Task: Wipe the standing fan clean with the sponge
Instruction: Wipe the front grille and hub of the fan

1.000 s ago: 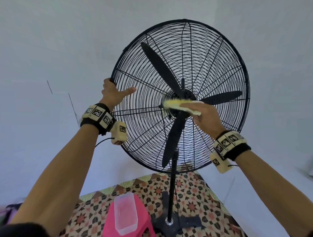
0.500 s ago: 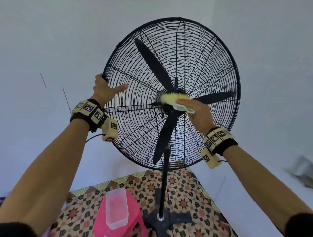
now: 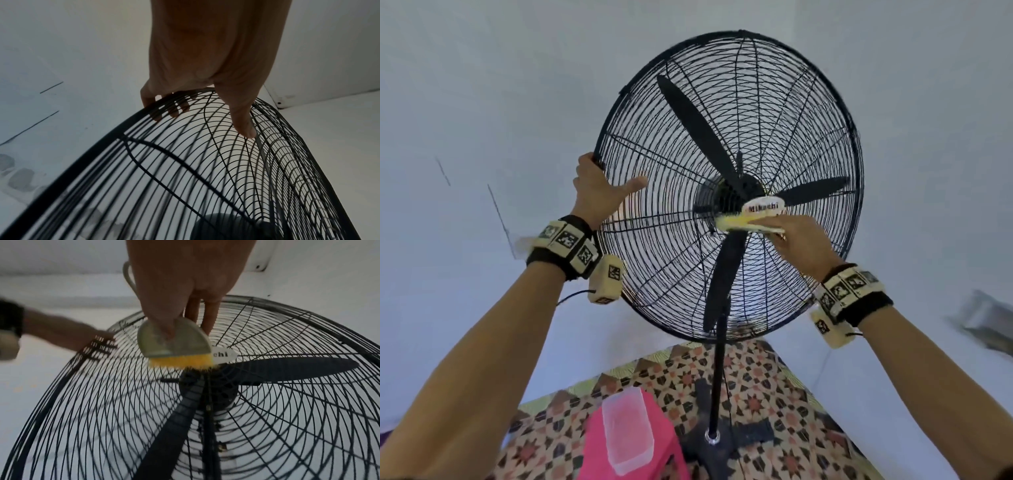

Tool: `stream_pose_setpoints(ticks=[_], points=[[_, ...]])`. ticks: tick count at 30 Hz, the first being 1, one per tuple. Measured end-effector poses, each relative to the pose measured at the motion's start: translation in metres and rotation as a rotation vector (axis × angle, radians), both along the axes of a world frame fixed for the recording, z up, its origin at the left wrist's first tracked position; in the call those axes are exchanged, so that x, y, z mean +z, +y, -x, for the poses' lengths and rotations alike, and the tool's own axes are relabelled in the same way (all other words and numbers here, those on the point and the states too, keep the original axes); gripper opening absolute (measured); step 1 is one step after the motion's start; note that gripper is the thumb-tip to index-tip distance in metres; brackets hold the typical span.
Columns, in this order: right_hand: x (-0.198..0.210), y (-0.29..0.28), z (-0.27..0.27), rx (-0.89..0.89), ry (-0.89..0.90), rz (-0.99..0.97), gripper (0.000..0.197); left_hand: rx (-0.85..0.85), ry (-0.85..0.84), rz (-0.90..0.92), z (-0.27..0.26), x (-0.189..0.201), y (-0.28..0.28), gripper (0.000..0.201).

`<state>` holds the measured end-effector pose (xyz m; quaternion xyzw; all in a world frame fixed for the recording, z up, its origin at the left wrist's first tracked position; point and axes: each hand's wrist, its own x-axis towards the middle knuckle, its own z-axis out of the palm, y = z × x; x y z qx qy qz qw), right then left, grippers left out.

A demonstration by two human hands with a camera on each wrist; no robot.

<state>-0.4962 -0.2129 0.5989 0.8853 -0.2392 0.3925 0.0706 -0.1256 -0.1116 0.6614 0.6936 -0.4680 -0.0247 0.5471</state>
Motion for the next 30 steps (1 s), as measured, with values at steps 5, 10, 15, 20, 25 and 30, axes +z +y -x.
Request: stream_pose_setpoints(ticks=[5,10,15,20,25,30], points=[[0.015,0.005,-0.020,-0.188,-0.697,-0.272,0.032,-0.098,0.001,0.084,-0.007,-0.011,0.000,0.110],[0.009,0.015,-0.062,-0.154,-1.039,-0.673,0.018,-0.289,0.081,0.123,-0.014,-0.036,0.011,0.104],[0.010,0.032,-0.081,-0.254,-1.116,-0.603,0.033,-0.425,0.140,0.081,-0.026,-0.058,0.018,0.107],[0.001,0.061,-0.112,-0.402,-1.043,-0.553,0.031,-0.463,0.159,0.117,-0.024,-0.076,0.024,0.104],[-0.012,0.090,-0.132,-0.094,-1.020,-0.620,0.019,-0.490,0.182,0.143,-0.023,-0.080,0.023,0.093],[0.007,0.072,-0.112,-0.196,-1.230,-0.697,0.024,-0.500,0.180,0.159,-0.024,-0.084,0.021,0.101]])
